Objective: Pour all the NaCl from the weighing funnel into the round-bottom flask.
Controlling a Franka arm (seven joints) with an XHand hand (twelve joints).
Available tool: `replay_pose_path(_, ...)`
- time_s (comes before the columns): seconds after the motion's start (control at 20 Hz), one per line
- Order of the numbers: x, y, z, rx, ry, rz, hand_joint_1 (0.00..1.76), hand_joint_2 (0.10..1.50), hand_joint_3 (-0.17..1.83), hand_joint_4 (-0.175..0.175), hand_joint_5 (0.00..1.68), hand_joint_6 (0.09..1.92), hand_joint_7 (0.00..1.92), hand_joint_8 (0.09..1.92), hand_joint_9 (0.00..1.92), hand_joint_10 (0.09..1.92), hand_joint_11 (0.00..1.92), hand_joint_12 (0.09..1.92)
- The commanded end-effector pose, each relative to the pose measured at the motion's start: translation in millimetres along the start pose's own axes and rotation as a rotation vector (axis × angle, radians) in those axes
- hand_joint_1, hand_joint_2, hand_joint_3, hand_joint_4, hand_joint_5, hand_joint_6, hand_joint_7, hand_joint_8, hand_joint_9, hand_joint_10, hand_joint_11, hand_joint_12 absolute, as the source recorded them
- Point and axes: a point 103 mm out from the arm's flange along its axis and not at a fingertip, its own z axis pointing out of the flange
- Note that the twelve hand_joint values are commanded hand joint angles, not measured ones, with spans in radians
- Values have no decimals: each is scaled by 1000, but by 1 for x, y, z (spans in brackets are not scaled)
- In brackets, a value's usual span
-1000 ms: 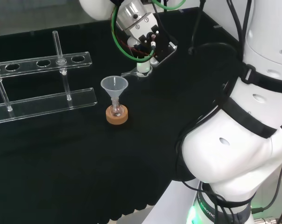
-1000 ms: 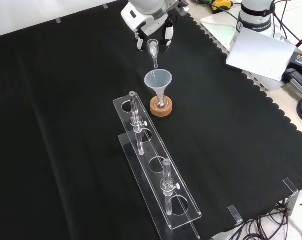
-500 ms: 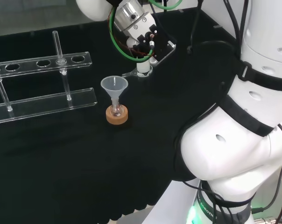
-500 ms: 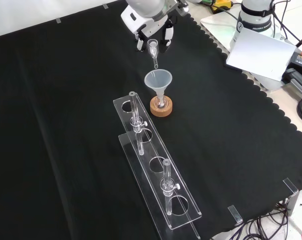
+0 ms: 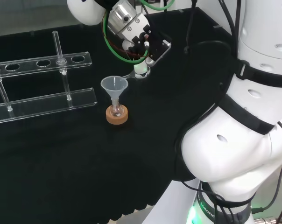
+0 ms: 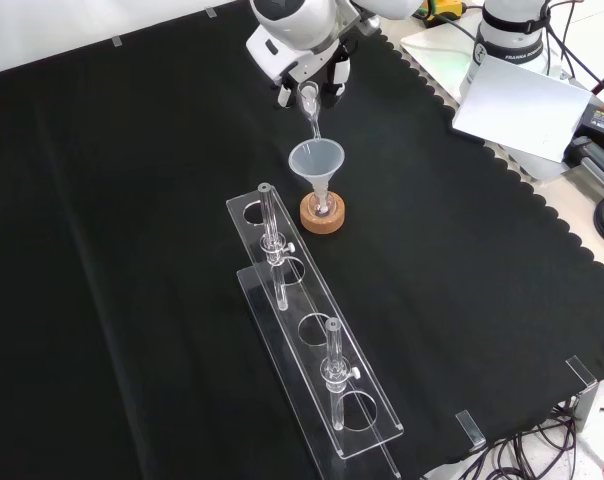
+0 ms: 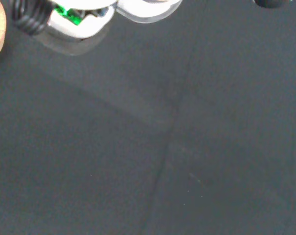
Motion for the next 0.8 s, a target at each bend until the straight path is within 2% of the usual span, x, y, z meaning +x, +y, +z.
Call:
replay_pose_path(0.05,-1,-2,-5,2,-8,-5,1119,681,618,175,1272,661,1355,350,1621,87,1513,578)
replay_pose_path(0.3,4,-2,-12,2,-53,-4,1119,682,617,175,1272,661,1358,348,1622,87,1514,576)
replay_pose_path(0.8,9,-1,-16,8,-94,-2,1118,683,615,175,1271,662,1362,344,1623,87,1516,573)
